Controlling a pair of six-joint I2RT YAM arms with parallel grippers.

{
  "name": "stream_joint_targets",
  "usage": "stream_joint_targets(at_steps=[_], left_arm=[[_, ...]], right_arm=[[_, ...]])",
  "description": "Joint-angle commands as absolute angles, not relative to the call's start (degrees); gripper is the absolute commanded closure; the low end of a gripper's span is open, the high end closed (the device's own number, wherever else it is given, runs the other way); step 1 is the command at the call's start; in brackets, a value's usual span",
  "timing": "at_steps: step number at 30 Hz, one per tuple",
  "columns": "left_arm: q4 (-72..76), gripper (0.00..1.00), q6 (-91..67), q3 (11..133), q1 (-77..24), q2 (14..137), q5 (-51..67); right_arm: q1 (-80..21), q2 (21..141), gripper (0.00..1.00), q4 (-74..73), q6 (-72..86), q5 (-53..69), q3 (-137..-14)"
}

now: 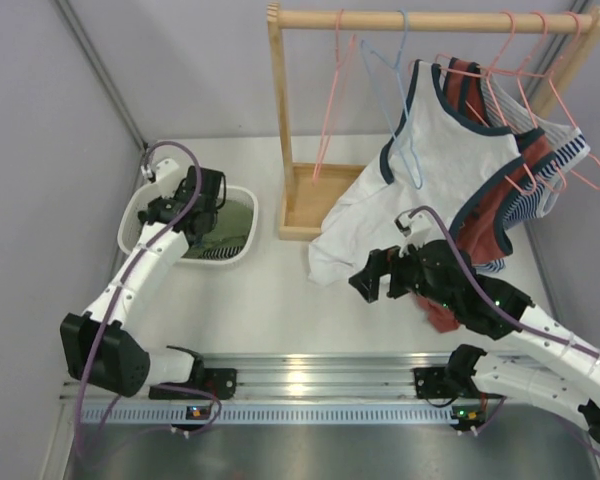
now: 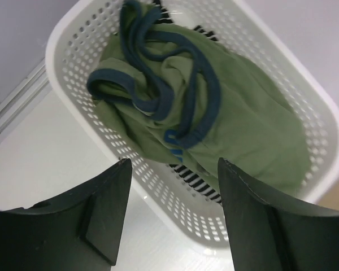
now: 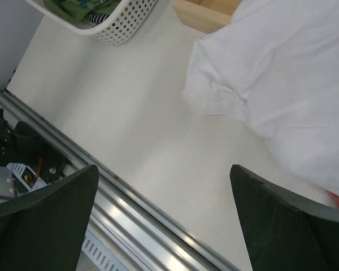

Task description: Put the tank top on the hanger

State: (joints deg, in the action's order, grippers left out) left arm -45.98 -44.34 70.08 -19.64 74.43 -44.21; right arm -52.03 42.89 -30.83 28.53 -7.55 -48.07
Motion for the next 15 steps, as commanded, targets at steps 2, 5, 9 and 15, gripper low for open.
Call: stream_joint_targets(at_steps=[2, 5, 9, 15], left_arm=[[-41.4, 0.33, -47.28, 69.0, -10.65, 79.0, -41.39], [-39.56, 0.33, -47.72, 68.73, -6.78, 81.38, -40.87], [-38.06, 0.34, -48.34, 68.64, -2.29, 84.46, -38.41], [-34.81, 0.34, -49.3, 68.2, -0.7, 89.11, -37.45]], right_arm=[[-52.56, 41.57, 0.0, -28.56, 28.21, -4.84, -46.85], [-52.56, 40.35, 0.0, -28.04, 28.13, -4.92, -45.88], [-52.56, 40.08, 0.0, -28.39, 27.69, -5.19, -45.62], [-52.56, 39.81, 0.0, -29.35, 26.63, -5.8, -45.88]])
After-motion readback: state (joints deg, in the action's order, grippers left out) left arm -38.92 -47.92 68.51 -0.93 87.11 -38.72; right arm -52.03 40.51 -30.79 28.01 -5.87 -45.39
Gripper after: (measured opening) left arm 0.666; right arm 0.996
